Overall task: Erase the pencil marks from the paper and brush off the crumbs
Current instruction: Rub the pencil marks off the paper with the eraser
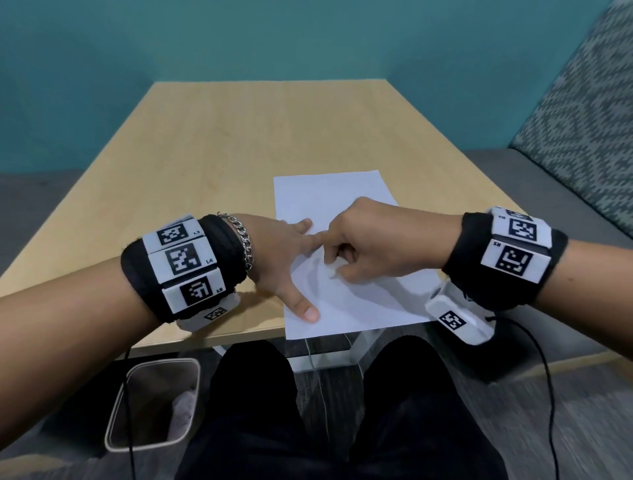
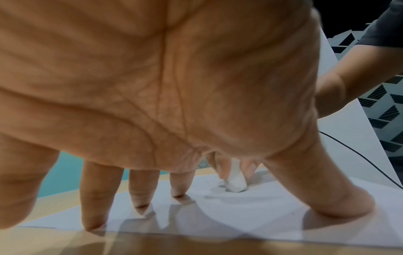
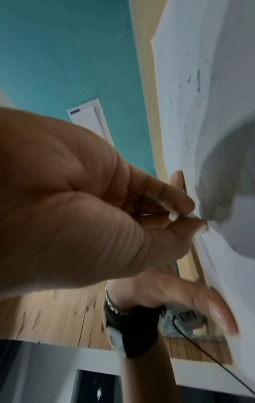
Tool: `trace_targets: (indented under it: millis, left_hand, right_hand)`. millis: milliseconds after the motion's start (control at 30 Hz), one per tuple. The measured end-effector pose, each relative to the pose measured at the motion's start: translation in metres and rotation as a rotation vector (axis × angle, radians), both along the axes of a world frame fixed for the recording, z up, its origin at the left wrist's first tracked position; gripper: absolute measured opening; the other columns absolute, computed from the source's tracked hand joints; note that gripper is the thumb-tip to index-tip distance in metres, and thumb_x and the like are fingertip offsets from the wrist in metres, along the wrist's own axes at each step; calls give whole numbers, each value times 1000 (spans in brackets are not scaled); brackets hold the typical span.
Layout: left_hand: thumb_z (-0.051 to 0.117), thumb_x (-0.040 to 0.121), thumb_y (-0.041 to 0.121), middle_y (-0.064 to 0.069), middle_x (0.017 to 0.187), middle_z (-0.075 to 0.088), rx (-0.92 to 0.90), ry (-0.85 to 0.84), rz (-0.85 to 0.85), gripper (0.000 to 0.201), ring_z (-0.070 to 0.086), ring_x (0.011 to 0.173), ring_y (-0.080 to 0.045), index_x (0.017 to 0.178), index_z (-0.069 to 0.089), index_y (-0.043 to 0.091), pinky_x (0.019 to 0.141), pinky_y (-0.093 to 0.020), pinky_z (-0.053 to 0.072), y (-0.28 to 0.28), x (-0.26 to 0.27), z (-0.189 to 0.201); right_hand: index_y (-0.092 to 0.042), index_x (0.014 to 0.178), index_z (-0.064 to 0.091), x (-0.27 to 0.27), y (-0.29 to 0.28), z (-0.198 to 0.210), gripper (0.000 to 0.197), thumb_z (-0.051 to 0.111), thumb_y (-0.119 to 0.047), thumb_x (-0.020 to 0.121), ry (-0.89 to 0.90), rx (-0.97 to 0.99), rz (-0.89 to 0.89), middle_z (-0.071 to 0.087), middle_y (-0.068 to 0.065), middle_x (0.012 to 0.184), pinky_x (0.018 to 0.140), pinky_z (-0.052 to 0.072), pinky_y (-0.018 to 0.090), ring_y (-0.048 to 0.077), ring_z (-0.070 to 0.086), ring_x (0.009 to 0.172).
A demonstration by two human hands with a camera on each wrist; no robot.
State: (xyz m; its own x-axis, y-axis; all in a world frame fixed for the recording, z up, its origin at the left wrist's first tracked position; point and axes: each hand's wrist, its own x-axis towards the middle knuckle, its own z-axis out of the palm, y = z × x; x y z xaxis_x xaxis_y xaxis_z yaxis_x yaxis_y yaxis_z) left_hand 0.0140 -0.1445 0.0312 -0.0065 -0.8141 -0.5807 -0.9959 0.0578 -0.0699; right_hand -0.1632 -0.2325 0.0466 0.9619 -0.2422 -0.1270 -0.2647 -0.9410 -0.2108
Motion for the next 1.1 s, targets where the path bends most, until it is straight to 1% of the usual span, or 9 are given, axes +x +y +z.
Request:
trace_targets:
  millis: [133,233,300,467,567,733,867,1033,1100]
  left_hand:
    - [58,50,105,1,175,-17,0,-7,12,148,25,159,-27,162,-19,46,125,-50,30,-1,1,-2]
    - [51,37,109,3,175,-17,11,-12,24,153,27,158,-27,161,-17,49,123,-52,32,-2,0,-3]
    - [51,36,108,4,174,-19,24,-19,34,154,30,157,-28,159,-21,51,122,-52,33,-3,0,-2]
    - [59,40,106,-2,175,-17,52,-15,56,145,46,146,-34,153,-21,63,116,-52,41,-7,-5,4]
    - [59,39,105,-5,174,-19,74,-38,60,147,48,144,-34,154,-22,62,115,-52,42,-9,-8,5]
    - [62,42,104,-3,174,-19,71,-36,73,144,48,144,-33,152,-23,64,115,-52,42,-9,-9,6]
    - [59,37,106,-6,174,-18,74,-30,66,148,45,148,-34,153,-23,63,117,-53,40,-8,-9,6]
    - [66,51,100,-2,175,-19,80,-57,55,143,37,152,-31,155,-22,58,120,-52,36,-8,-9,8]
    - [68,53,98,-1,176,-12,83,-53,41,142,31,155,-30,158,-18,55,122,-53,33,-9,-9,10]
  right_hand:
    - [-20,98,77,-2,-9,0,19,67,-20,82,-37,-58,-88,62,-10,68,71,57,37,-1,55,66]
    - [-24,96,77,-14,6,1,17,72,-23,80,16,1,-16,68,-9,73,69,55,27,5,61,69]
    - [-26,95,77,-23,13,2,15,76,-27,80,75,40,9,70,-10,76,68,53,22,4,64,72]
    - [-24,88,74,-33,7,-2,12,65,-23,79,-5,-57,-89,69,-6,74,68,57,39,10,62,72]
    - [-26,93,72,-36,26,-7,12,66,-26,83,50,-51,20,69,-7,81,70,57,39,12,60,78]
    - [-23,92,72,-36,13,-8,12,64,-24,84,16,-74,-67,70,-4,83,72,58,43,17,62,79]
    - [-28,94,70,-34,25,-11,10,65,-27,86,38,-82,1,66,-1,90,72,57,44,23,62,82]
    - [-23,86,71,-37,5,-4,8,64,-22,82,1,-97,-100,68,-6,78,71,57,41,14,59,75]
    - [-22,86,72,-37,5,-5,9,64,-22,82,-2,-98,-106,68,-7,76,70,56,40,12,59,73]
